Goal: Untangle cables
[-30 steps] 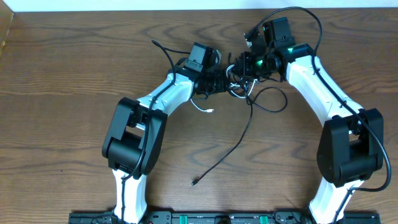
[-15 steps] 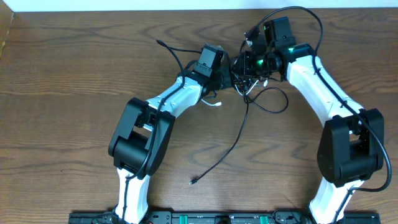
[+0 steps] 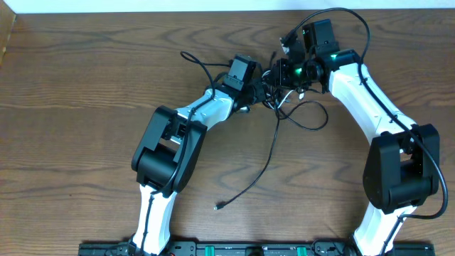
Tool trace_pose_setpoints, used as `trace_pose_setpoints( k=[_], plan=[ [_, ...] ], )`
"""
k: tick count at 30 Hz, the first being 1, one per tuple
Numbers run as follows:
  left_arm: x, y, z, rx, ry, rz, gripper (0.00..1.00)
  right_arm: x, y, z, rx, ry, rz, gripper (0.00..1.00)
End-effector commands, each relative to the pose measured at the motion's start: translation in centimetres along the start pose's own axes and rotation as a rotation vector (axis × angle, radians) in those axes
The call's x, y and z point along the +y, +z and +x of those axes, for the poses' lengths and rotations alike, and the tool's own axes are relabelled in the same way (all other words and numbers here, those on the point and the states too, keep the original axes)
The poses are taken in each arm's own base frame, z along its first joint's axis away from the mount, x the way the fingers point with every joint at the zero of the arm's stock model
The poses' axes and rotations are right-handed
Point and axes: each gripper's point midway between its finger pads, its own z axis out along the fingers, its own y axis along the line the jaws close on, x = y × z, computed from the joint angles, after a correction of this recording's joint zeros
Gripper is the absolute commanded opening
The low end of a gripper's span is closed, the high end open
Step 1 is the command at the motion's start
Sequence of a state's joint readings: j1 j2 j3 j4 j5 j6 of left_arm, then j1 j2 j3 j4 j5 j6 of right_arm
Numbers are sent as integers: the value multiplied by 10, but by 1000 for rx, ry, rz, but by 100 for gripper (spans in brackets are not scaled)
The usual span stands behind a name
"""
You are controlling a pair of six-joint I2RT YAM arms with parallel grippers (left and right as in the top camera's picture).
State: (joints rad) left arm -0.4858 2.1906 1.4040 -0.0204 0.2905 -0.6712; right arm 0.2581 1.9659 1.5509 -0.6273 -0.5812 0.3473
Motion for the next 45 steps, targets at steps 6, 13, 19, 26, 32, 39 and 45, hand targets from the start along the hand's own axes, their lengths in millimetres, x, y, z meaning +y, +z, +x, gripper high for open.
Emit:
trace_pose_setpoints(
  k=[6,13,19,26,32,39,45],
  plan=[
    [13,-57,-26,3,122,-50,7,-35,-33,-28,-105,34,83,1],
    [15,-162,-58,-65,193,-81,8,-92,-68,-46,-188,133,177,1],
    [-10,-235,-75,-160,269,36,8,-115,-94,-55,-224,171,117,1],
    [-42,-264,-70,-189,320,158,7,-53,-86,-52,-185,-68,-157,2],
    [-43,-263,-69,-185,320,162,7,-8,-83,-52,-192,-178,-248,66],
    [-45,-263,-68,-179,318,173,7,31,-57,-41,-170,-282,-203,77],
    [-46,-263,-67,-175,320,181,8,64,-30,-35,-163,-290,-211,73]
  ],
)
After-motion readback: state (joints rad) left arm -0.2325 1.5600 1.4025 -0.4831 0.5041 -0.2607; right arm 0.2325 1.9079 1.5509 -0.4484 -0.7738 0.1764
